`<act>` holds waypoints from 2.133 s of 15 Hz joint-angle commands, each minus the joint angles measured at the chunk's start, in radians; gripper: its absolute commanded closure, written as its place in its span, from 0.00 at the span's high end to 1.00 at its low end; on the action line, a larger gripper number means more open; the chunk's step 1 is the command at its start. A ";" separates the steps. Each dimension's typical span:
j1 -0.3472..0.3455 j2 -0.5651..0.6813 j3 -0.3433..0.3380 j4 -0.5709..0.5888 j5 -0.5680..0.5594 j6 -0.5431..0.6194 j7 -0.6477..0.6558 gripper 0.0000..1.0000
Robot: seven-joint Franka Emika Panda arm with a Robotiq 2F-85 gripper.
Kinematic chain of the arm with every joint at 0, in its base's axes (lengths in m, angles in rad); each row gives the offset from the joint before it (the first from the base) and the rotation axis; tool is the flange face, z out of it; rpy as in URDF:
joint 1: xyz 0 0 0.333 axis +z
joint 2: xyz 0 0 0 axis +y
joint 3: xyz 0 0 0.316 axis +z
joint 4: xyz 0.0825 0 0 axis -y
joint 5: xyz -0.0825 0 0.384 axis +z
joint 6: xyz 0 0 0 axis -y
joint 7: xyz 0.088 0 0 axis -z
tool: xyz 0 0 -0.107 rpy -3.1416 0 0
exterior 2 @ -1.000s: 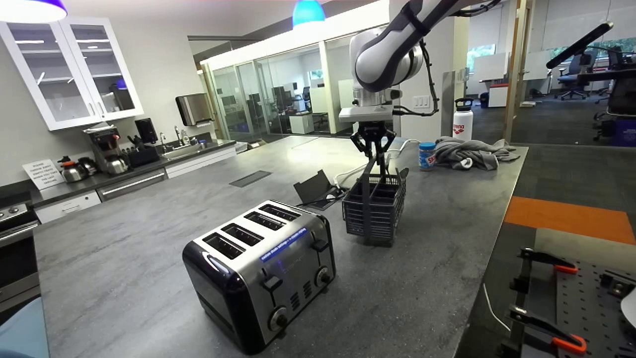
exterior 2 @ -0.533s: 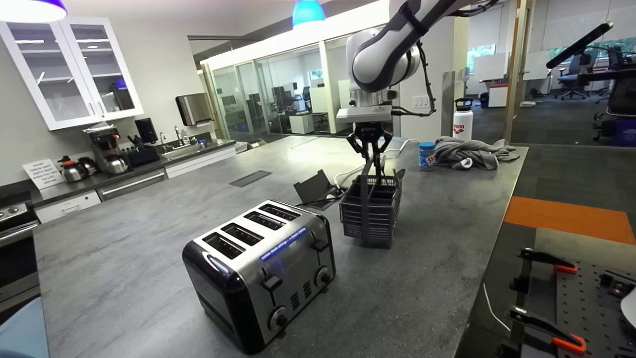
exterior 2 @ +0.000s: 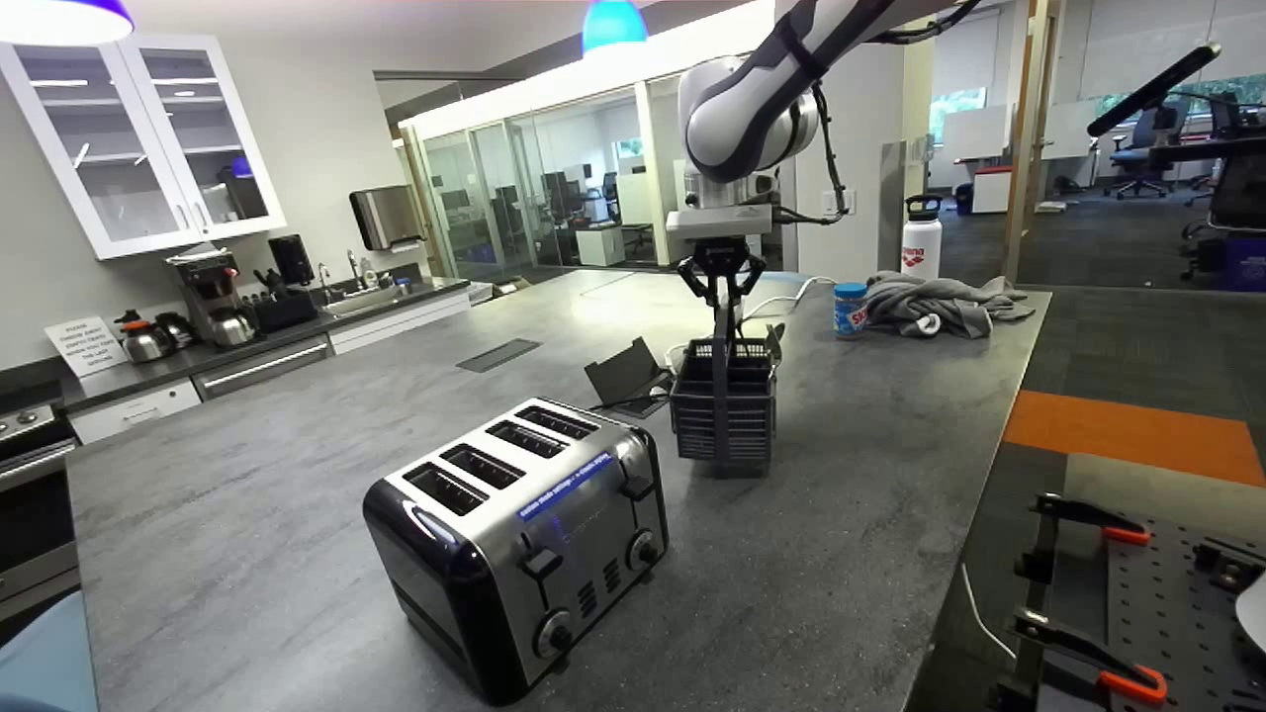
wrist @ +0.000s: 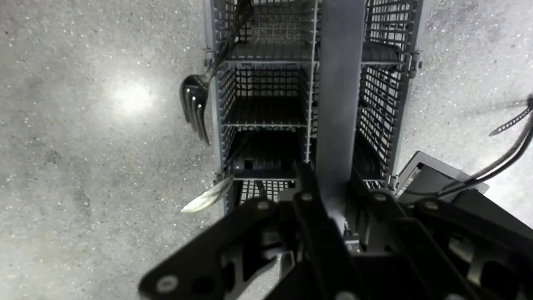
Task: Move the rack closer to the toaster
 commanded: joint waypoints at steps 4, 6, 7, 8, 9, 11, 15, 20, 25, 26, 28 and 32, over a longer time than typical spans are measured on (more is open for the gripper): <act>-0.022 0.116 0.000 0.175 0.027 -0.047 -0.114 0.05; -0.025 0.148 0.000 0.213 0.032 -0.054 -0.138 0.05; -0.026 0.162 -0.001 0.230 0.034 -0.063 -0.147 0.05; -0.027 0.174 -0.002 0.243 0.036 -0.070 -0.151 0.05; -0.027 0.184 -0.002 0.255 0.039 -0.074 -0.161 0.05; -0.026 0.196 -0.005 0.268 0.040 -0.083 -0.169 0.05; -0.022 0.201 -0.013 0.265 0.033 -0.078 -0.164 0.44; -0.021 0.146 -0.023 0.228 0.031 -0.072 -0.160 0.74; -0.023 0.017 -0.051 0.204 0.019 -0.206 -0.113 1.00; -0.028 -0.011 -0.054 0.202 0.020 -0.253 -0.113 1.00; -0.043 -0.072 -0.057 0.187 0.027 -0.321 -0.121 1.00; -0.068 -0.149 -0.059 0.163 0.023 -0.397 -0.115 1.00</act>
